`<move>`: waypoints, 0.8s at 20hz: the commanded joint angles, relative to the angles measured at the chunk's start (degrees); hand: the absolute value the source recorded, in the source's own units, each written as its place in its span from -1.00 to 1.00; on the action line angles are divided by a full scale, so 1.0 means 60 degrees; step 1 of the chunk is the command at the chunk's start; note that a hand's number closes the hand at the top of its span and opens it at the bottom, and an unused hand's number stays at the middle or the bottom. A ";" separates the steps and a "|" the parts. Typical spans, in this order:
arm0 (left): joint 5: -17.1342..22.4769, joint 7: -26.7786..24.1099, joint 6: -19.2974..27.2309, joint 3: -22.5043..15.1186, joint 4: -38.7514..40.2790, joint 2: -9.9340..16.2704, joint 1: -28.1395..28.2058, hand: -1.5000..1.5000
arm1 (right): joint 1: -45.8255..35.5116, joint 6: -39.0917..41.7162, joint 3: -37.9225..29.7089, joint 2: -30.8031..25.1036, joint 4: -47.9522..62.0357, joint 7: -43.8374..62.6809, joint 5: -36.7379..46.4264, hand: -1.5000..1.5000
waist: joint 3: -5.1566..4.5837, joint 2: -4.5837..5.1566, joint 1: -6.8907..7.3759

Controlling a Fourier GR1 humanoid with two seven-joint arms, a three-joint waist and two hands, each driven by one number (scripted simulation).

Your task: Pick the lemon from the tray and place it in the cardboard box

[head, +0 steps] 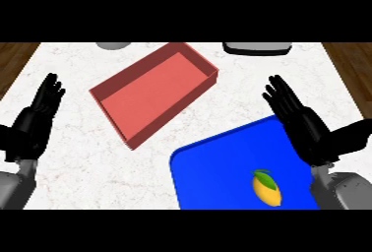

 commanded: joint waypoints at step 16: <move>-0.1708 0.0865 0.1093 -0.0266 0.1263 0.0947 0.0691 0.00 | 0.0253 0.7532 0.1425 -0.3100 0.1849 -0.8359 0.2999 -1.00 | 0.0294 0.0513 0.0221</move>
